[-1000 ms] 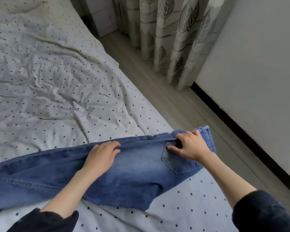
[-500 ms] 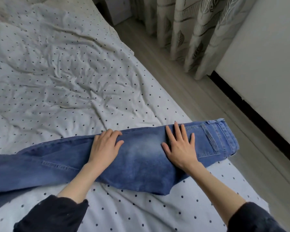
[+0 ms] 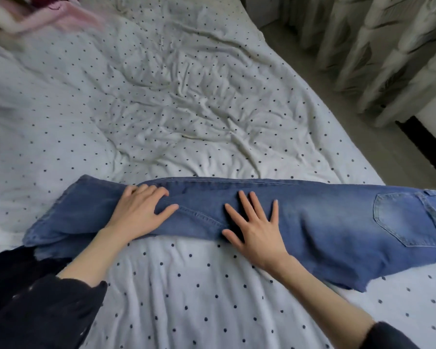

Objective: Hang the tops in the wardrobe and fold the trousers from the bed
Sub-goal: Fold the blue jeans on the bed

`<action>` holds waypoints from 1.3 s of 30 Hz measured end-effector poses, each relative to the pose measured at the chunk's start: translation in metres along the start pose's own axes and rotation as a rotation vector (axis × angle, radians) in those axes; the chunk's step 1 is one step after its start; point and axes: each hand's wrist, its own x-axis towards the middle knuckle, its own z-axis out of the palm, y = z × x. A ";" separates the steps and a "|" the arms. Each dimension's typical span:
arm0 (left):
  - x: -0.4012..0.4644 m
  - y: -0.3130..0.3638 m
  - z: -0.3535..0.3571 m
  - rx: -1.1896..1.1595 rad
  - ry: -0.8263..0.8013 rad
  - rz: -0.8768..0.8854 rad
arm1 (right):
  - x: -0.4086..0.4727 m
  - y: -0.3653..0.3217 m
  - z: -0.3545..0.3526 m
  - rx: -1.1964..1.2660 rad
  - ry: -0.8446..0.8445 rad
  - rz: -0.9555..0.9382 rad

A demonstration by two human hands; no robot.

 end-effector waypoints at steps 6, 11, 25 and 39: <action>-0.046 -0.058 -0.008 0.080 0.166 0.064 | 0.021 -0.065 -0.004 0.004 0.021 -0.132; -0.108 -0.067 0.004 -0.041 0.302 0.054 | 0.021 -0.120 -0.008 0.009 0.059 -0.270; -0.191 -0.050 0.030 0.046 -0.091 -0.506 | 0.021 -0.150 -0.019 -0.103 0.139 -0.272; -0.111 -0.131 0.023 -0.146 -0.173 -0.192 | 0.092 -0.198 0.003 -0.144 -0.087 -0.142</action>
